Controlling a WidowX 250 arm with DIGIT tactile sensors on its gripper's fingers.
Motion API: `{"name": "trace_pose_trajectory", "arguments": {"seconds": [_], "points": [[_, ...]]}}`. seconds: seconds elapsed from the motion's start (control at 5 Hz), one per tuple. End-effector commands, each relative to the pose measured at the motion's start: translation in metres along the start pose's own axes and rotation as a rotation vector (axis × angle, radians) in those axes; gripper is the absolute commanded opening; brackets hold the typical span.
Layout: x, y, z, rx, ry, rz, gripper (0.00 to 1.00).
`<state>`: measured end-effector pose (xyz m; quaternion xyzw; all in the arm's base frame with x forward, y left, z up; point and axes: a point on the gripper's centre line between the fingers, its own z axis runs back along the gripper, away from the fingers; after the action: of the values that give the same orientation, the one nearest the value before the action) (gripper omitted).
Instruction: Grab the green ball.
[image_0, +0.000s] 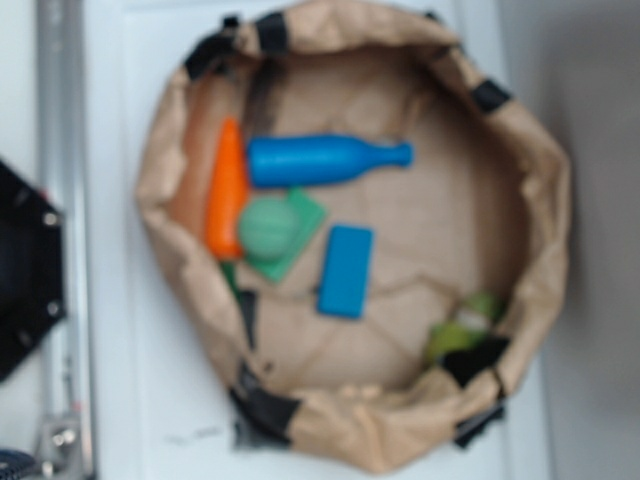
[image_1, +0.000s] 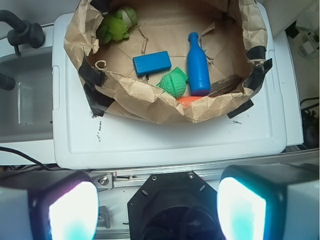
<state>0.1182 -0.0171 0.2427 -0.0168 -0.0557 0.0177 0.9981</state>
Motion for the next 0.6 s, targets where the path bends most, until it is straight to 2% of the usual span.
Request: {"name": "trace_pose_trajectory", "arguments": {"seconds": [0.0,0.2,0.4], "points": [[0.0,0.0,0.0,0.0,0.0,0.0,1.0],[0.048,0.029,-0.029,-0.178,0.02,-0.131,1.0],[0.101,0.034,-0.057,-0.245,-0.055,-0.262,1.0]]}}
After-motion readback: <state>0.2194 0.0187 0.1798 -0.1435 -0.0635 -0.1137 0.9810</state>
